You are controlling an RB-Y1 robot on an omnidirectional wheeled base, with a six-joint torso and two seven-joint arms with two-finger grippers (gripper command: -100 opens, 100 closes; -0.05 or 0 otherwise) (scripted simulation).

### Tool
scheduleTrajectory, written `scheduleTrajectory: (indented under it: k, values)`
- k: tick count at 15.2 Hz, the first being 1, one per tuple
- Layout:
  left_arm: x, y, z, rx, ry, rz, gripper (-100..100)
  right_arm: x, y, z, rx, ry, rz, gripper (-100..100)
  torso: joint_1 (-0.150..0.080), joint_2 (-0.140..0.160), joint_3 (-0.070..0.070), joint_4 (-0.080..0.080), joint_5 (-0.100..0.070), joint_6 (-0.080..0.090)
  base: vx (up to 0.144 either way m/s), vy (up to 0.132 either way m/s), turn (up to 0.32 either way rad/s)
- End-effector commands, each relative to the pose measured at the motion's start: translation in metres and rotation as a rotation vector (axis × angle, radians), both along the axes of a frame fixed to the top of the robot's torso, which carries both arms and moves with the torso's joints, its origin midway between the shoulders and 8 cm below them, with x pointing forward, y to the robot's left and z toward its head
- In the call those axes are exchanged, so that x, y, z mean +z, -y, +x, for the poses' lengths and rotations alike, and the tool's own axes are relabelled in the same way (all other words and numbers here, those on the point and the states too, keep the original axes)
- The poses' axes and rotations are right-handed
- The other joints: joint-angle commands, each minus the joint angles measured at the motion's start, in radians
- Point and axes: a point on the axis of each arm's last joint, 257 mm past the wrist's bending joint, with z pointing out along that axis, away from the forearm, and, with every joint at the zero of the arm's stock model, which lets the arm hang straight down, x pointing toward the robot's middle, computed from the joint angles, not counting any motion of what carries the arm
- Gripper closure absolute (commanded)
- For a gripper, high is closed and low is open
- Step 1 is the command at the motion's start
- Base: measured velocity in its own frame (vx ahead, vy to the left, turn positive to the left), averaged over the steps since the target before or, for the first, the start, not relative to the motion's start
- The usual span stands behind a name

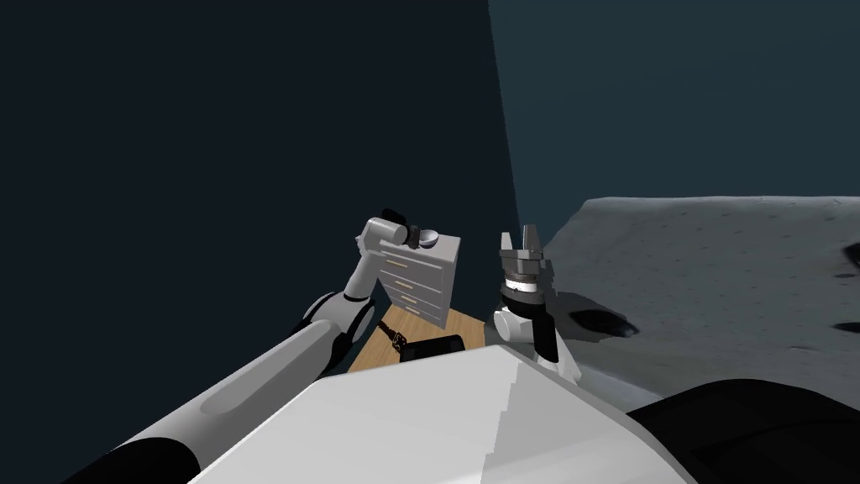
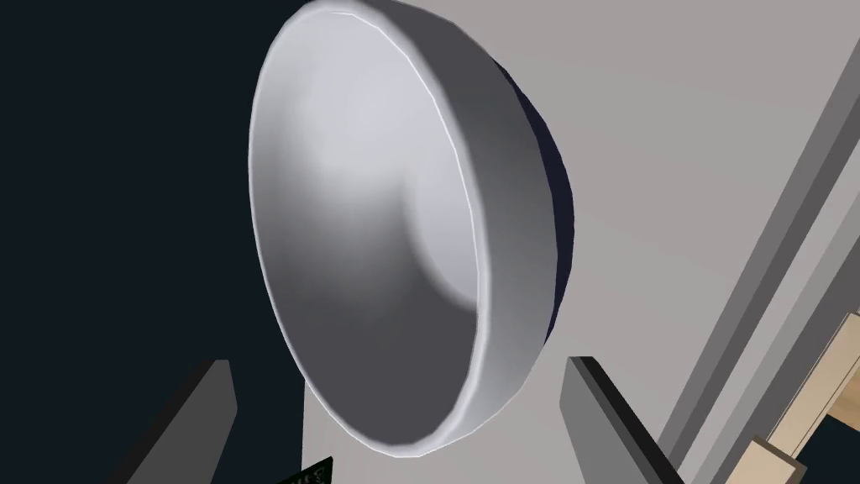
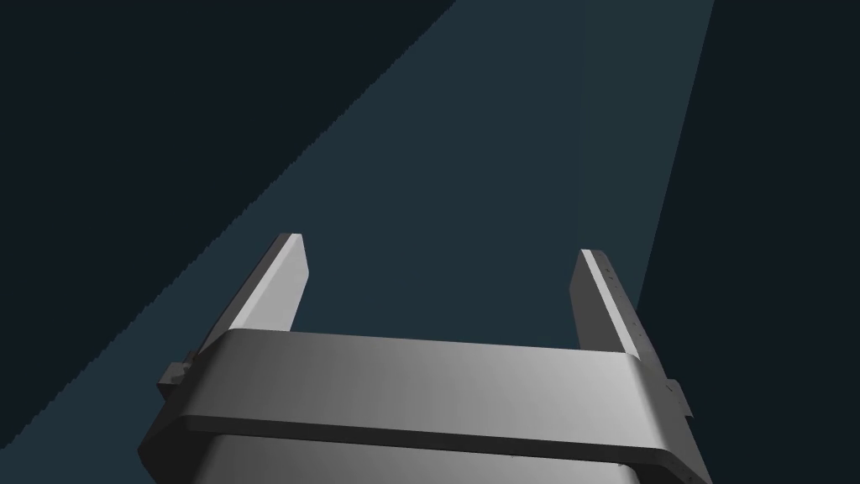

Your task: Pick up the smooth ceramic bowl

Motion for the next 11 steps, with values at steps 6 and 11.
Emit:
scheduleTrajectory:
  k: [6,11]
  values:
    - [-0.002,0.01,-0.017,-0.029,-0.098,0.068,-100,0.0,0.0,0.0,0.0,0.0,0.0,0,0.0,0.0,0.0,0.0,0.0,0.0,0.014,-0.014,0.027]
    - [-0.005,0.012,-0.029,-0.037,-0.156,0.112,-100,0.0,0.0,0.0,0.0,0.0,0.0,0,0.0,0.0,0.0,0.0,0.0,0.0,0.008,-0.007,0.019]
